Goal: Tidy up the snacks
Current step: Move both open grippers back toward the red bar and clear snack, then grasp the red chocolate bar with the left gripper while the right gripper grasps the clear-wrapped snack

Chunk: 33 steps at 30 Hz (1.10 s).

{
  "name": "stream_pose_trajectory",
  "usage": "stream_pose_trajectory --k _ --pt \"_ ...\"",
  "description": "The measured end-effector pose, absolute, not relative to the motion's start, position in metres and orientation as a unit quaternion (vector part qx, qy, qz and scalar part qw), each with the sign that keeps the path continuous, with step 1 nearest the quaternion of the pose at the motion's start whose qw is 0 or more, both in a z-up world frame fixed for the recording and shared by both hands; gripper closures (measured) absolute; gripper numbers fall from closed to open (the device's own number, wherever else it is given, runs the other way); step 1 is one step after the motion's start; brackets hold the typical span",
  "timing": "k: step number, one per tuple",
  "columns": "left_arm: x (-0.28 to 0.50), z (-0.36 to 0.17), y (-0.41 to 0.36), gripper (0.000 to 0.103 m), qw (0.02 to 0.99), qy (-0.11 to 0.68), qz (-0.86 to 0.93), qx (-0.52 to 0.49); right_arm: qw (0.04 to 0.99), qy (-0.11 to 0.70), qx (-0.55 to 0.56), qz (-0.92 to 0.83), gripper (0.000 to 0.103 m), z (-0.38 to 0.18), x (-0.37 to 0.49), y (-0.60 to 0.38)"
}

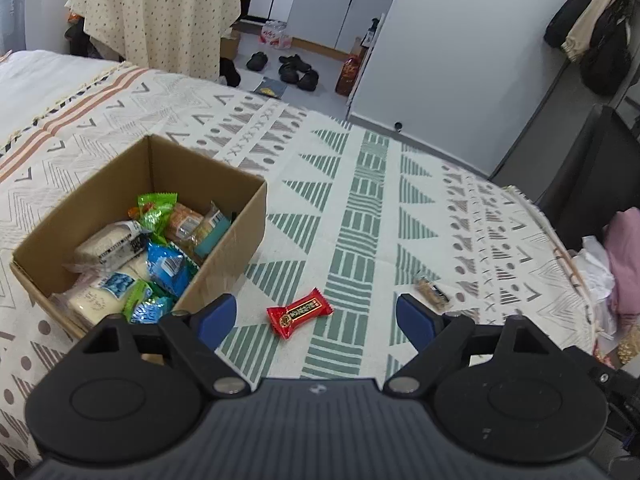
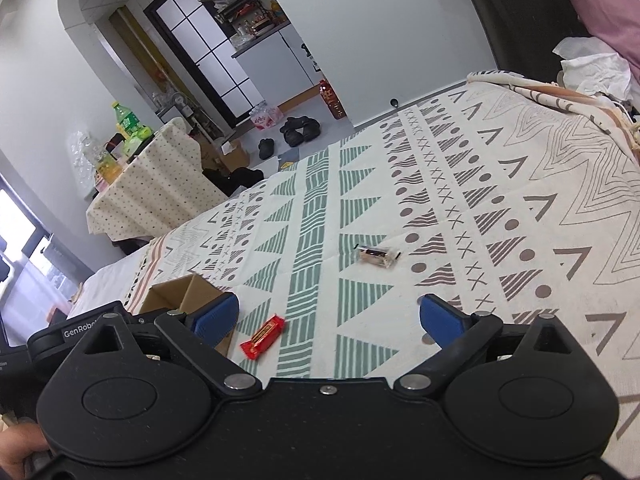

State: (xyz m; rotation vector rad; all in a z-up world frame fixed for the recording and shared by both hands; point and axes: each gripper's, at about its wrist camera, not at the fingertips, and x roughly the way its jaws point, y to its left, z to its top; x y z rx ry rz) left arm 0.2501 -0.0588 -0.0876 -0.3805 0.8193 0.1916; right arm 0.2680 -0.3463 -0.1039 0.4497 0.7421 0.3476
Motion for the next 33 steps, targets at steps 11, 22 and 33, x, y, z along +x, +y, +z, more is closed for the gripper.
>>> stream_pose_trajectory --k 11,22,33 --pt "0.279 -0.122 -0.065 0.018 0.882 0.406 0.13 -0.202 0.882 0.376 0.221 0.18 0.009 -0.137 0.303 -0.352" --pt "0.309 -0.163 -0.075 0.025 0.863 0.443 0.163 -0.181 0.867 0.406 0.214 0.196 0.02 -0.175 0.345 -0.348" --pt "0.326 -0.198 -0.068 0.035 0.842 0.479 0.194 -0.157 0.857 0.412 0.233 0.206 0.022 -0.209 0.378 -0.333"
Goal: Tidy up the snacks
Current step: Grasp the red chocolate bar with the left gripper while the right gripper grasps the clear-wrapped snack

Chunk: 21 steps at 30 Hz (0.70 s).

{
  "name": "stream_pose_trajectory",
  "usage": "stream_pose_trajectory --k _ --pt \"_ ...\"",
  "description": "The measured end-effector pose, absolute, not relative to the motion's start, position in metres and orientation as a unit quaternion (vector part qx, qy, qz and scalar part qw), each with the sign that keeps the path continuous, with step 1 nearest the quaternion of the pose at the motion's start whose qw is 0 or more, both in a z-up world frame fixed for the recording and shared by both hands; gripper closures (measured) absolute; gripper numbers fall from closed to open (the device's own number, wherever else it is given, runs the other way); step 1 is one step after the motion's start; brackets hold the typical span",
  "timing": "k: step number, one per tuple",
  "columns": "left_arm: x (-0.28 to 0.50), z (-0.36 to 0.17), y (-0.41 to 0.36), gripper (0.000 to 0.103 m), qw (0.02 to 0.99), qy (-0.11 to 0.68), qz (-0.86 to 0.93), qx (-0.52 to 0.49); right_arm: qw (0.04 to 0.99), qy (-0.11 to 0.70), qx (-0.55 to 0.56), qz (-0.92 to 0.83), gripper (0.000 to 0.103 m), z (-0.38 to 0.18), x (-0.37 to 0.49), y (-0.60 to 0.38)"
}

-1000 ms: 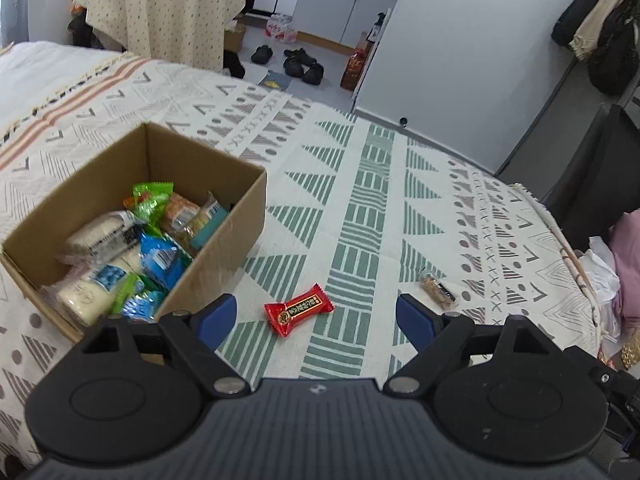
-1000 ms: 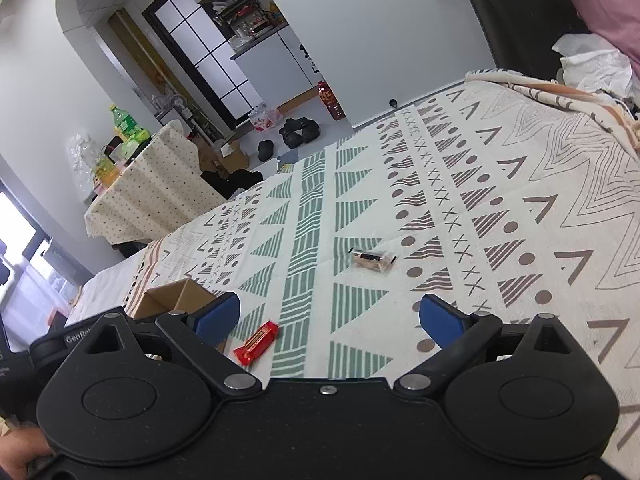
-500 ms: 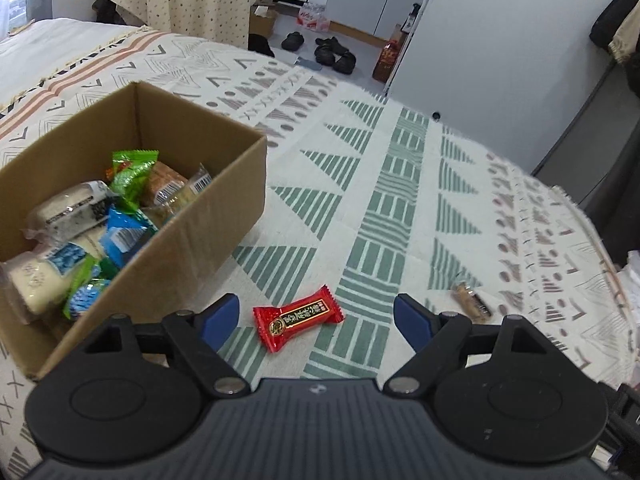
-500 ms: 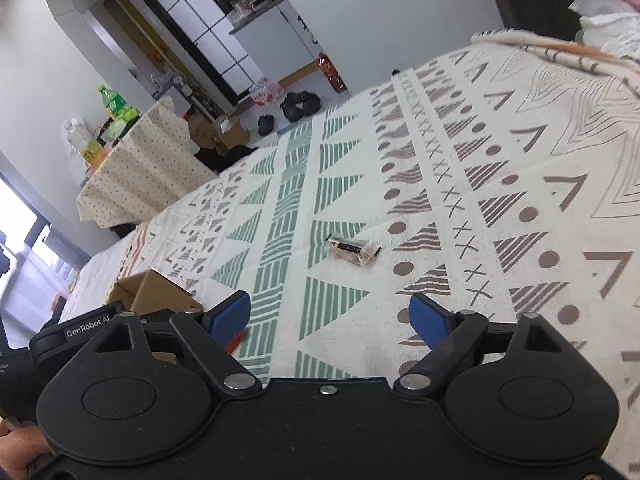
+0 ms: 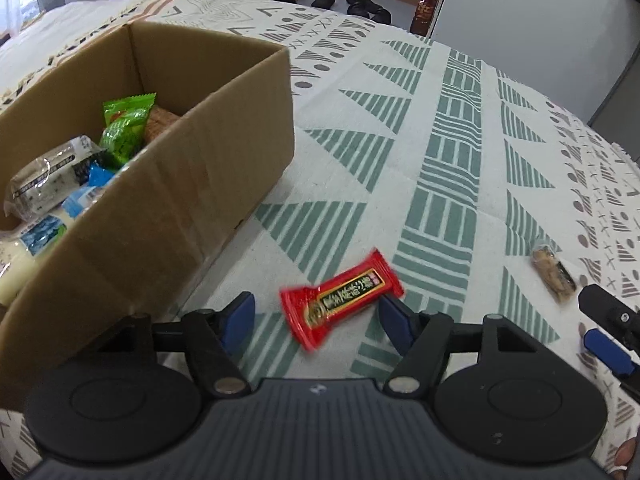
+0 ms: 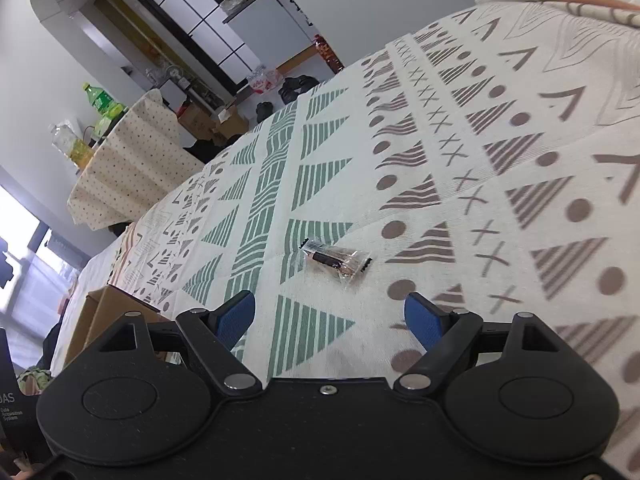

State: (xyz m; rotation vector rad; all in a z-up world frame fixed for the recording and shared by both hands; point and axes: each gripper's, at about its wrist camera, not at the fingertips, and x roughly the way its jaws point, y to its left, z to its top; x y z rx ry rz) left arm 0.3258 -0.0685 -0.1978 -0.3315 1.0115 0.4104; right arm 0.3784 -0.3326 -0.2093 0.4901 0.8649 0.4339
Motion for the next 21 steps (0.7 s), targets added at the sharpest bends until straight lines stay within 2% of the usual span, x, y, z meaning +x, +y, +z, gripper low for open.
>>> stream_pose_trajectory --k 6,8,10,17,19,21 --pt "0.335 -0.202 -0.075 0.037 0.85 0.472 0.195 -0.125 0.862 0.405 0.216 0.214 0.022 -0.218 0.387 -0.326" --pt "0.337 -0.202 -0.077 0.043 0.853 0.47 0.198 -0.115 0.865 0.4 0.211 0.216 0.022 -0.219 0.389 -0.324" --pt "0.338 -0.201 -0.079 0.053 0.854 0.467 0.2 -0.113 0.868 0.396 0.201 0.221 0.022 -0.219 0.391 -0.32" --pt "0.338 -0.199 -0.082 0.073 0.856 0.465 0.196 -0.113 0.877 0.385 0.177 0.225 0.022 -0.22 0.403 -0.308" --pt "0.338 -0.198 -0.08 0.083 0.856 0.465 0.193 -0.12 0.879 0.383 0.172 0.226 0.022 -0.22 0.408 -0.306" --pt "0.337 -0.197 -0.078 0.084 0.855 0.464 0.189 -0.131 0.88 0.382 0.171 0.226 0.022 -0.221 0.411 -0.305"
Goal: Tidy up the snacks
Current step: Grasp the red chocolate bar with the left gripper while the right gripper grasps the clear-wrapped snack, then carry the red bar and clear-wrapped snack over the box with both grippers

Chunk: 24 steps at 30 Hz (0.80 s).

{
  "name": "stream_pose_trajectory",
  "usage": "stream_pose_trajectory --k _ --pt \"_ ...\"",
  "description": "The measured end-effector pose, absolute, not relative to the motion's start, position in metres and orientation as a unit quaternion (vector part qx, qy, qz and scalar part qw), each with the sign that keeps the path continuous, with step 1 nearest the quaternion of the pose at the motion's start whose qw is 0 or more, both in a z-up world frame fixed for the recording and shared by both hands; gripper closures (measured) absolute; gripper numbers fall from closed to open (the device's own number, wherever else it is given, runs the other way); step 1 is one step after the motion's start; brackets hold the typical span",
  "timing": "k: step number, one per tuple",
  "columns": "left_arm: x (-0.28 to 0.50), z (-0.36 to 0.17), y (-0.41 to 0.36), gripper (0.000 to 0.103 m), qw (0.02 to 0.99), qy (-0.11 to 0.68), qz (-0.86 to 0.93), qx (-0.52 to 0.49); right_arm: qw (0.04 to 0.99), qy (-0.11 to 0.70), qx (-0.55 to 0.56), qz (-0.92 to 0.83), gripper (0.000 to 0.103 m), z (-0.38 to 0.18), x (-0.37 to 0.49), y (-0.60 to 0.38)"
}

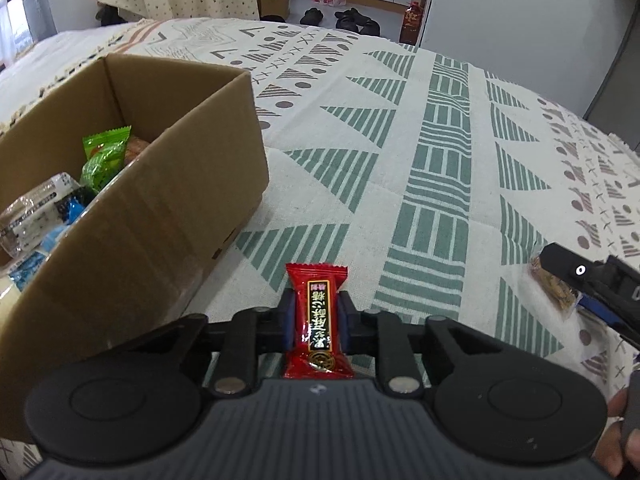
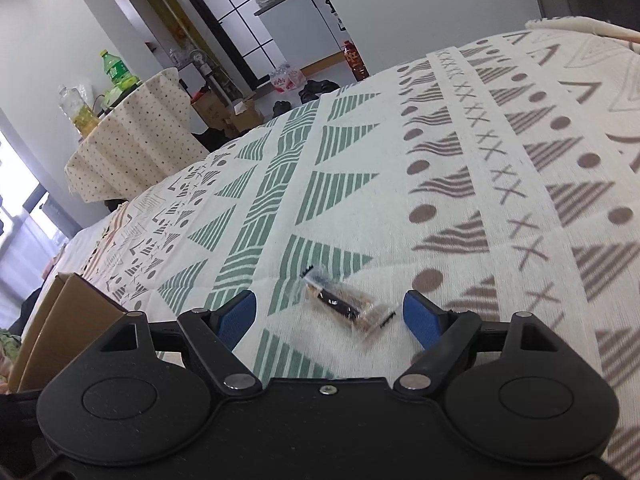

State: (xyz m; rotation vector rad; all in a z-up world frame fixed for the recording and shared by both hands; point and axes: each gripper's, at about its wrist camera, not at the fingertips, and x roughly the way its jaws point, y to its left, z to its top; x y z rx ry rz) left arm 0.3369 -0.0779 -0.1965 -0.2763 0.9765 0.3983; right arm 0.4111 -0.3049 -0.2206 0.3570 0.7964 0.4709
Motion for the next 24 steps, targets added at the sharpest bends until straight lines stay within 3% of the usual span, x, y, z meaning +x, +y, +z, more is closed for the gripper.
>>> stream_pose_trajectory --k 3,6,11,16,24 --pt "0.335 -0.195 -0.076 0.085 0.855 0.463 0.183 -0.144 0.882 0.381 0.161 0.225 0.024 -0.22 0.413 -0.302" --pt "0.332 -0.194 -0.075 0.085 0.855 0.462 0.176 -0.155 0.886 0.387 0.133 0.219 0.035 -0.218 0.411 -0.296" --pt "0.327 -0.192 -0.074 0.085 0.856 0.462 0.165 -0.164 0.881 0.413 0.097 0.21 0.075 -0.214 0.402 -0.29" --pt "0.319 -0.184 -0.074 0.085 0.859 0.457 0.152 -0.174 0.879 0.426 0.09 0.195 0.084 -0.208 0.389 -0.288" --pt "0.3 -0.162 -0.071 0.085 0.866 0.443 0.129 -0.191 0.881 0.429 0.102 0.168 0.086 -0.183 0.359 -0.291"
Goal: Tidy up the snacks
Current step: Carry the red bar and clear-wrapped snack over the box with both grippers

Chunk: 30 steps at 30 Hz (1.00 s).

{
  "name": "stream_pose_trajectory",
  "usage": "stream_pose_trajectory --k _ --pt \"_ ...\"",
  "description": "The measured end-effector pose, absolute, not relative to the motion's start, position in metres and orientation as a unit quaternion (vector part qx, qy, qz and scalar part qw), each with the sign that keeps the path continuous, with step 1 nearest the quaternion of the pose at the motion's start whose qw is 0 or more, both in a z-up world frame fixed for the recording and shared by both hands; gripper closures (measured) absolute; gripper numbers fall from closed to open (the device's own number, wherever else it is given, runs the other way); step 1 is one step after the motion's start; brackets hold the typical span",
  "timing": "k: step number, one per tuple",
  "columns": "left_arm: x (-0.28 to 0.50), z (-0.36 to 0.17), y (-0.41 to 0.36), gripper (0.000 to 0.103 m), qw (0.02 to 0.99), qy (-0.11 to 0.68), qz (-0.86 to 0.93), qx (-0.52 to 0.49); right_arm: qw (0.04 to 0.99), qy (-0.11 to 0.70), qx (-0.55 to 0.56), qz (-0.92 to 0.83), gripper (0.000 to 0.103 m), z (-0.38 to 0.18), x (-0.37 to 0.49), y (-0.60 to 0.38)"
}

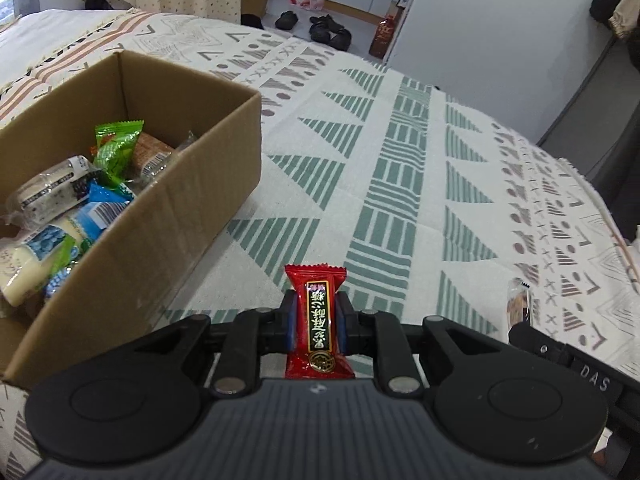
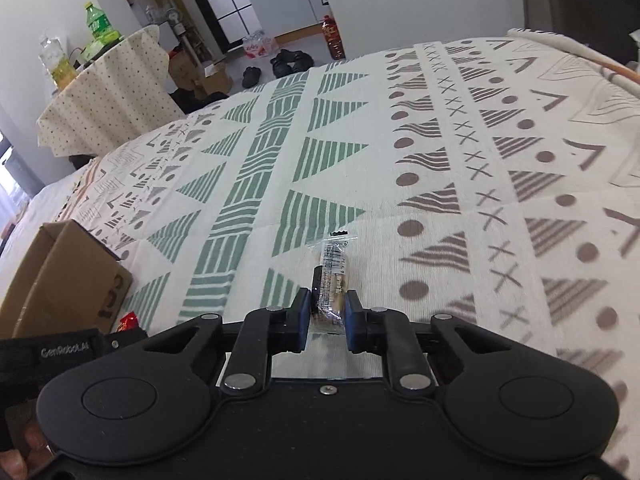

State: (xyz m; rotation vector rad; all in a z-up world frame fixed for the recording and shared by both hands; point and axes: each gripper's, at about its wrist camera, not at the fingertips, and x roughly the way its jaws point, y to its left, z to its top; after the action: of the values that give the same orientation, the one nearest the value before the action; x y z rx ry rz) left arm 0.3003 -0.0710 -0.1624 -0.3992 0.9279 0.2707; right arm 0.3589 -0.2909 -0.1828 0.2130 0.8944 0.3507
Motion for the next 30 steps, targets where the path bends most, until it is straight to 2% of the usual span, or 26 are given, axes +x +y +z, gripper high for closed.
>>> stream_pose_trajectory --k 10,30 --pt "0.272 -0.124 -0.066 0.085 0.883 0.416 0.097 -0.193 0.888 0.409 0.133 0.161 0.086 -0.145 0.32 -0.293" --pt "0.228 -0.063 -0.031 0.085 0.906 0.349 0.055 -0.231 0.912 0.354 0.124 0.165 0.086 -0.078 0.269 -0.256"
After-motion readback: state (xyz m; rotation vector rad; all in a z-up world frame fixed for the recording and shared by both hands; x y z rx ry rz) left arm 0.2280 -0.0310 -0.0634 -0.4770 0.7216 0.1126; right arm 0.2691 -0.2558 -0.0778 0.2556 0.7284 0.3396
